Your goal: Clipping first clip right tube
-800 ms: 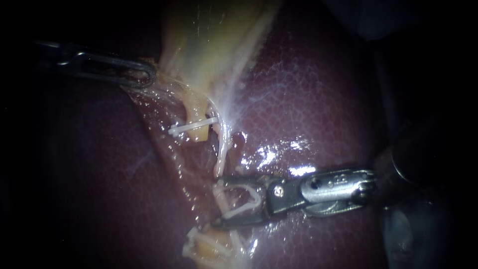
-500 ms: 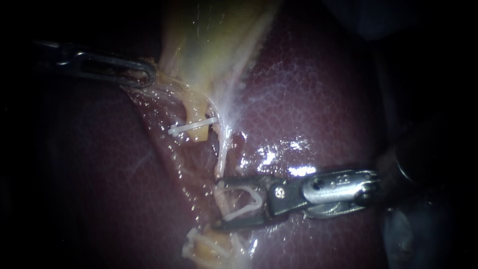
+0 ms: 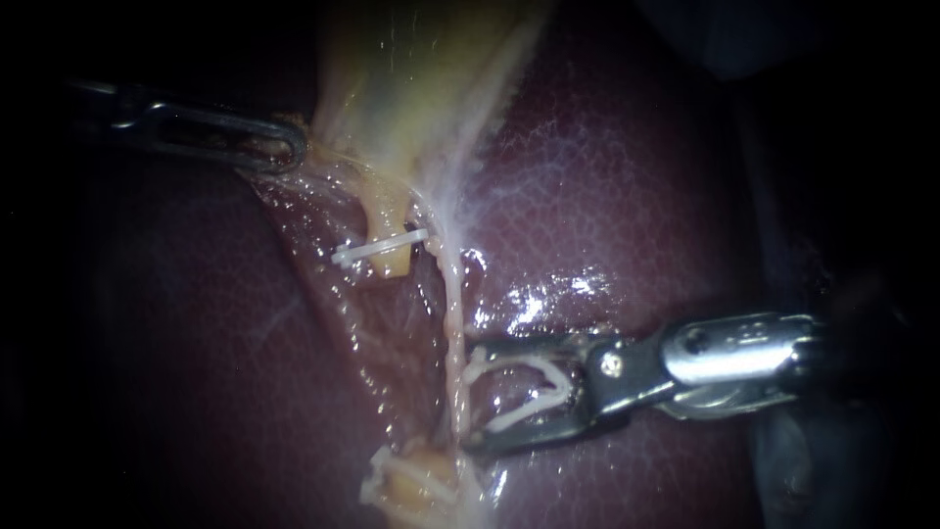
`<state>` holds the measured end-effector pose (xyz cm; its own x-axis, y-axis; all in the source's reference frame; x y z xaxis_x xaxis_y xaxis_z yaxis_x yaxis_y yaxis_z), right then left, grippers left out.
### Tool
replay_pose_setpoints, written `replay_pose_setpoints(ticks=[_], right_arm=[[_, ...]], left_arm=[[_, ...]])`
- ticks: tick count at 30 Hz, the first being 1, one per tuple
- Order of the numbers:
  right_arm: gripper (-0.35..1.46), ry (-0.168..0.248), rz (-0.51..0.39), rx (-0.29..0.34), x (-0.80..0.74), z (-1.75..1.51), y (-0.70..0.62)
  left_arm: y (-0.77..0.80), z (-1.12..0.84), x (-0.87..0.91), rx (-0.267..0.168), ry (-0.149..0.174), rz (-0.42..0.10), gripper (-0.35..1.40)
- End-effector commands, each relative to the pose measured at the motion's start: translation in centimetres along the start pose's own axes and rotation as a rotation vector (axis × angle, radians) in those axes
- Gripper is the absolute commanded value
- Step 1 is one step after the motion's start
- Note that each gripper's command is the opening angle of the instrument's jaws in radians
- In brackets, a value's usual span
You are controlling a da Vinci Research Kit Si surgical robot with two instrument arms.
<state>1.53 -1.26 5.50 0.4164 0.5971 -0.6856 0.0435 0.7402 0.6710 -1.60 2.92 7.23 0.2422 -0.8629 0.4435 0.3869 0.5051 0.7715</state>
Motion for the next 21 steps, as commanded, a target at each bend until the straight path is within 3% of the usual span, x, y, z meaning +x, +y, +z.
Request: replay_pose_setpoints(ticks=[1,8,16,21], right_arm=[[0.48,-0.001,0.004,0.000,-0.03,0.01,0.01],[0.48,-0.002,0.054,-0.004,-0.24,0.09,0.18],[0.48,-0.006,0.120,-0.009,-0.69,0.27,0.49],[0.49,-0.012,0.164,0.006,-0.86,0.35,0.61]], left_arm=[[0.00,0.00,0.00,0.000,0.000,0.000,-0.35],[0.00,-0.01,0.00,0.001,0.000,0.000,-0.35],[0.00,-0.01,0.00,0.001,0.000,0.000,-0.35],[0.00,-0.01,0.00,0.001,0.000,0.001,-0.35]])
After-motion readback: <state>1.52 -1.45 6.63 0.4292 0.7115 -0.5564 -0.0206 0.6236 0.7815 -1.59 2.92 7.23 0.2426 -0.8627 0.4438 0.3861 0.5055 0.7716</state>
